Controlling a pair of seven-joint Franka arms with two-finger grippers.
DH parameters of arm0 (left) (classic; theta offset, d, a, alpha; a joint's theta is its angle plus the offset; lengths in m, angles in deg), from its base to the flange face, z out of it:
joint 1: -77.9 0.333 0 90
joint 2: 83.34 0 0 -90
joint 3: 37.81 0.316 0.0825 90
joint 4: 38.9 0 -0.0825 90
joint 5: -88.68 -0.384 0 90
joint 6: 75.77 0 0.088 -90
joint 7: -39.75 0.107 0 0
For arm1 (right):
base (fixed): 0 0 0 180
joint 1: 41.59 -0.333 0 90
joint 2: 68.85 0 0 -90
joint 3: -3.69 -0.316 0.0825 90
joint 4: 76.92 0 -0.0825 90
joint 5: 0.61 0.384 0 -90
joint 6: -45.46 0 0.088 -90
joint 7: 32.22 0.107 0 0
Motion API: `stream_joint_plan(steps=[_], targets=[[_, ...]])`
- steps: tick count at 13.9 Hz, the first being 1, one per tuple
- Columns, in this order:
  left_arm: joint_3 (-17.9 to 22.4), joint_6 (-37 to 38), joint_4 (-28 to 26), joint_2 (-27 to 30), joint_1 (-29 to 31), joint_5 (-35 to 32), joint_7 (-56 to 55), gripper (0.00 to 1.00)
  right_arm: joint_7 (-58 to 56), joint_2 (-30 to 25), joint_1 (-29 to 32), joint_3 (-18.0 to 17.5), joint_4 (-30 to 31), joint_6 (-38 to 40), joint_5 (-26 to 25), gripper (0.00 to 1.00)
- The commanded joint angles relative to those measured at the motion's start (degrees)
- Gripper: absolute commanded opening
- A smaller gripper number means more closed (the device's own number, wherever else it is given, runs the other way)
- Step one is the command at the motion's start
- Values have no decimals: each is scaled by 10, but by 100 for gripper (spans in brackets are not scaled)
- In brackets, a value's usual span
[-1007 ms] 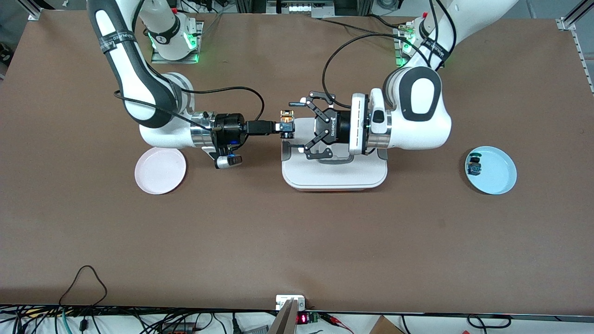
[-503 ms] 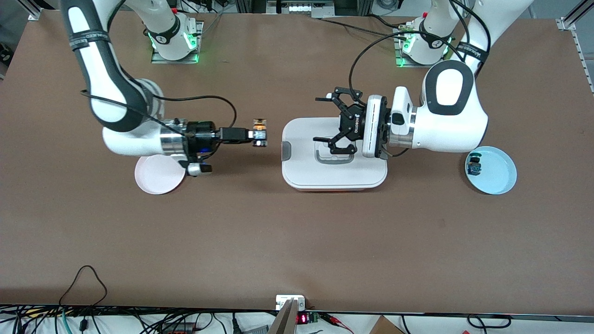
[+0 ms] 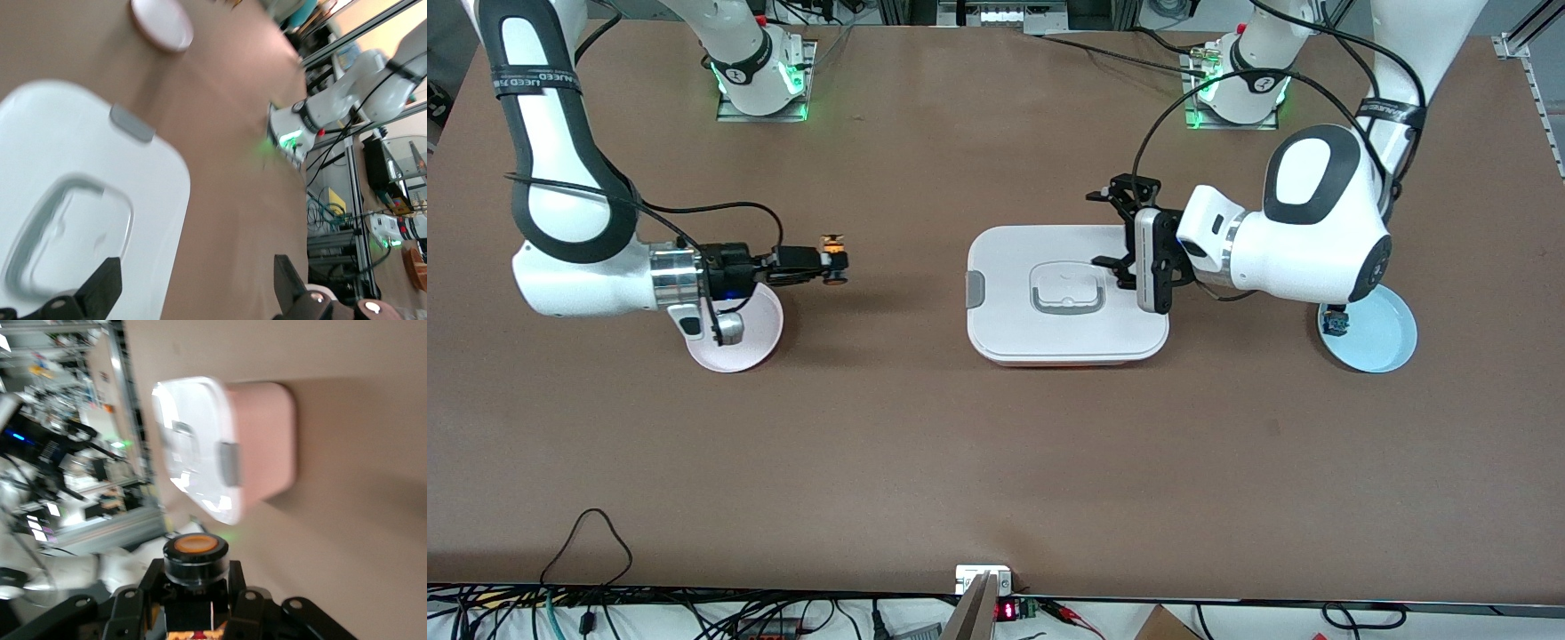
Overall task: Transfer orange switch to right arm and place
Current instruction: 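Open the left gripper and withdraw while the right gripper pulls away, then lower the switch onto the white plate while the left gripper returns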
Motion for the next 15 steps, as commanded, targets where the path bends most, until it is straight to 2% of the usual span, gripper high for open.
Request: stream_joint_plan(steps=[1,3,6,9,11,12,13,14,15], targets=[[-3,47,37,5,-7,-134,-145,100,-15,-12,16,-7,-1,9,-125,0],[-2,113,75,5,-11,-197,-222,100,-36,-14,13,-7,-10,0,-234,0],[-4,227,161,-6,-12,-320,-296,100,-157,-14,11,-8,-18,-58,-391,0],[-5,313,204,-7,-12,-417,-375,100,-252,-14,4,-9,-9,-108,-500,0],[1,325,222,-4,-10,-469,-399,100,-303,-15,5,-9,7,-147,-531,0],[19,320,220,11,-11,-471,-403,100,-336,-14,5,-9,18,-163,-540,0],[59,311,216,27,-22,-464,-416,100,-357,-13,8,-9,27,-180,-544,0],[185,278,190,72,-90,-443,-445,100,-406,-12,16,-9,54,-223,-547,0],[242,247,168,100,-118,-414,-457,100,-439,-10,19,-8,71,-250,-547,0]])
